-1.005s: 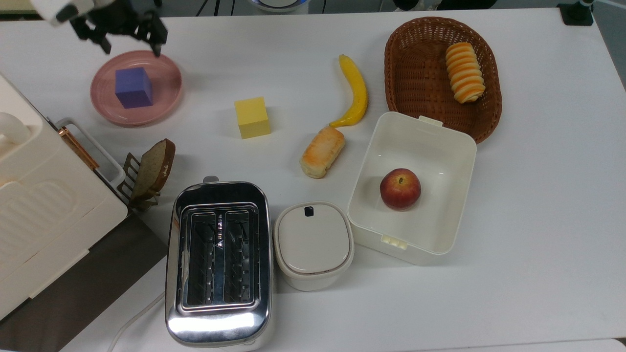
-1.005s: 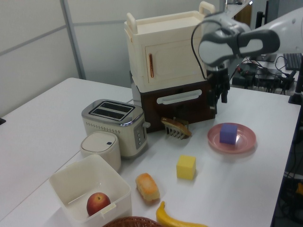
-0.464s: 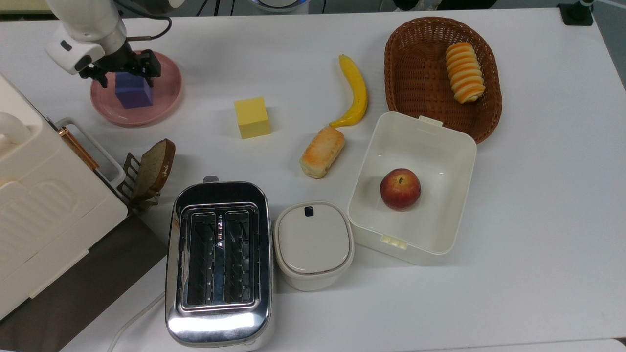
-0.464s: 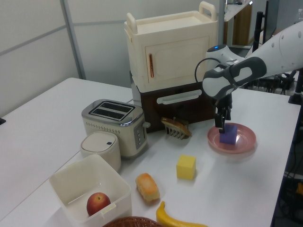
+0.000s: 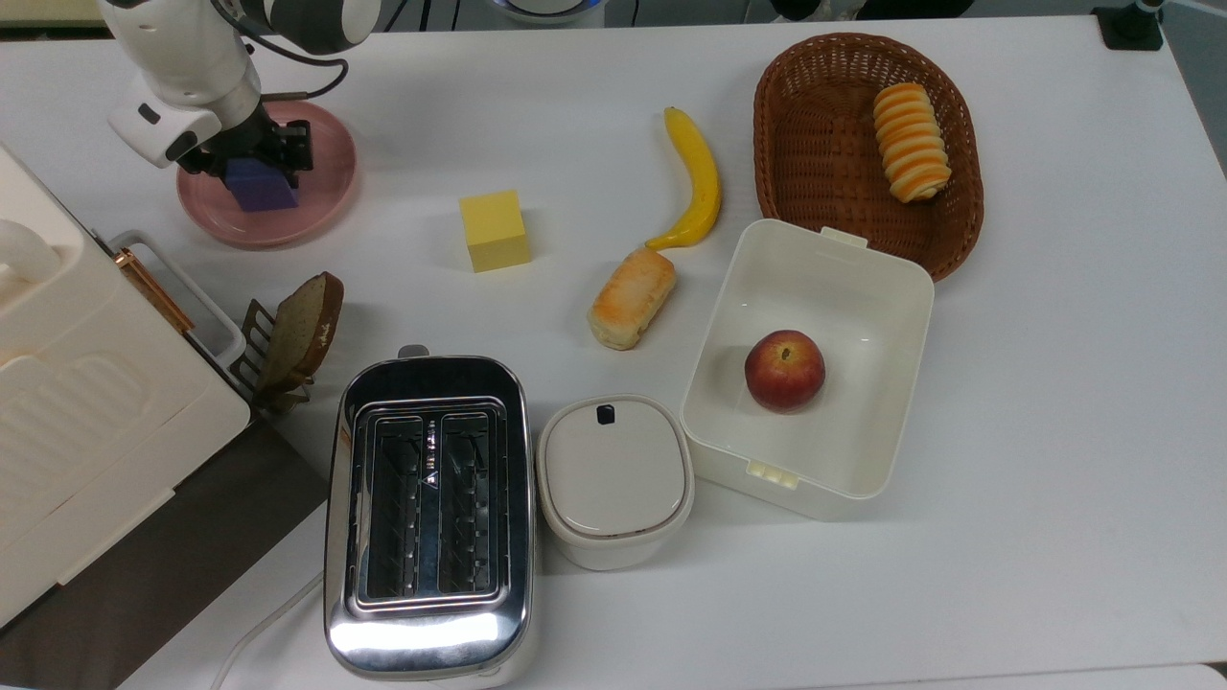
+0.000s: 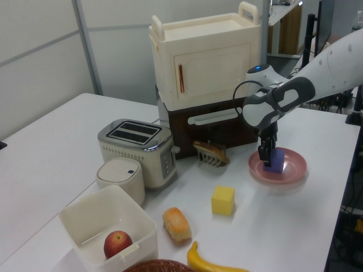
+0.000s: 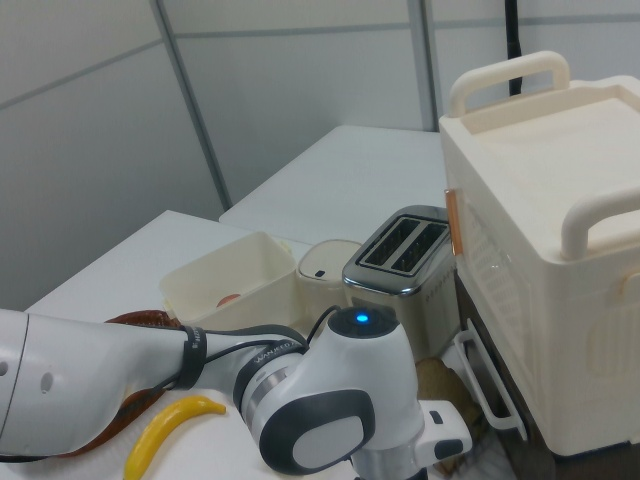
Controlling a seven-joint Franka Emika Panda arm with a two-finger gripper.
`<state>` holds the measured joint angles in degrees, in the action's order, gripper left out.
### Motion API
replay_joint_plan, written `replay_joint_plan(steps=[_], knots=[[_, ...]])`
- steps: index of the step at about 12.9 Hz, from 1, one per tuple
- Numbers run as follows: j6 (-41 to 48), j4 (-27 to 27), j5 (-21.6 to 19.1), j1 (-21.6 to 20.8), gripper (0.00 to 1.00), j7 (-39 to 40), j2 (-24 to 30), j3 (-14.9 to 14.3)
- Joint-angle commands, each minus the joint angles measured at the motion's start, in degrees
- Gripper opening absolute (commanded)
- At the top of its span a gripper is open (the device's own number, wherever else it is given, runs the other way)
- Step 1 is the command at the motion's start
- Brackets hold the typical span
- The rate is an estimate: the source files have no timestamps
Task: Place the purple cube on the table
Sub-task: 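Lower the gripper over the purple cube and close on it, then lift the purple cube off the plate and lower it beside the yellow cube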
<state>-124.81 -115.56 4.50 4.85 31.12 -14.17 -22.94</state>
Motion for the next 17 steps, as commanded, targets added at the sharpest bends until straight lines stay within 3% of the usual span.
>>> replay_joint_plan(steps=[1,4,5,8,10,14,17], knots=[[7.44,1.64,0.07,-1.85,0.00,0.35,4.84,-0.62],[11.09,4.29,-1.24,-4.05,0.02,-4.72,5.21,0.96],[8.99,4.29,-1.86,-5.10,0.05,-9.02,4.33,3.31],[5.54,3.77,-1.69,-6.08,0.24,-17.13,2.83,8.07],[5.45,3.85,-1.17,-6.17,1.00,-20.91,1.87,10.01],[7.11,4.29,-1.16,-6.16,1.00,-21.71,3.96,10.28],[20.25,10.41,1.02,-7.31,1.00,-34.16,8.36,14.92]])
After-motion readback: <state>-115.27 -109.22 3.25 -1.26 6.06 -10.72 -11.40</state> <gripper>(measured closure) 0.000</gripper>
